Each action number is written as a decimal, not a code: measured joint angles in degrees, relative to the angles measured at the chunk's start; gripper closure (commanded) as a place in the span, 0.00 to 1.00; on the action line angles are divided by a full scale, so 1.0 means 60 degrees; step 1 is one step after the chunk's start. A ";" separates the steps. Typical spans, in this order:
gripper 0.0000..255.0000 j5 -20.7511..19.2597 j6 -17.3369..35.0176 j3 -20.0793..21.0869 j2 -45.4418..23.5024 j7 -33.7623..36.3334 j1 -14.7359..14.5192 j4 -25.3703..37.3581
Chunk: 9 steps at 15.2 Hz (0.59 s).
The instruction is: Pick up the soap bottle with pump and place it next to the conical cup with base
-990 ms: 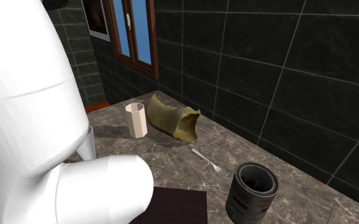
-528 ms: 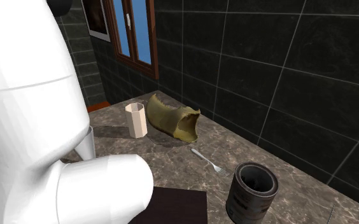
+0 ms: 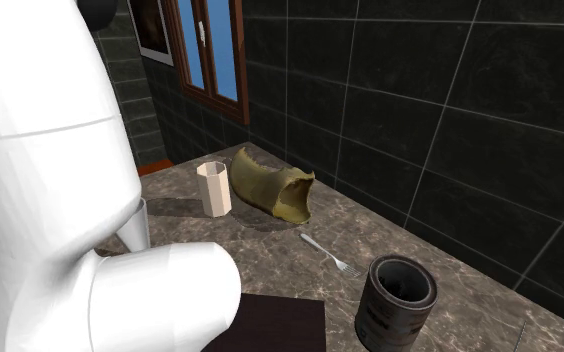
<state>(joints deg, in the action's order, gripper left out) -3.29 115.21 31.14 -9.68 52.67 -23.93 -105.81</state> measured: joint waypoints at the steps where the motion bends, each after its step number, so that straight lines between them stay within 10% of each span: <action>1: 1.00 -0.0033 0.0114 0.0000 -0.0050 0.0035 -0.0017 -0.0071; 9: 1.00 -0.0273 0.1048 -0.0064 -0.0425 0.0157 -0.0064 -0.0685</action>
<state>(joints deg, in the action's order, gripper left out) -4.93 121.50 30.76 -12.24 53.61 -24.31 -109.92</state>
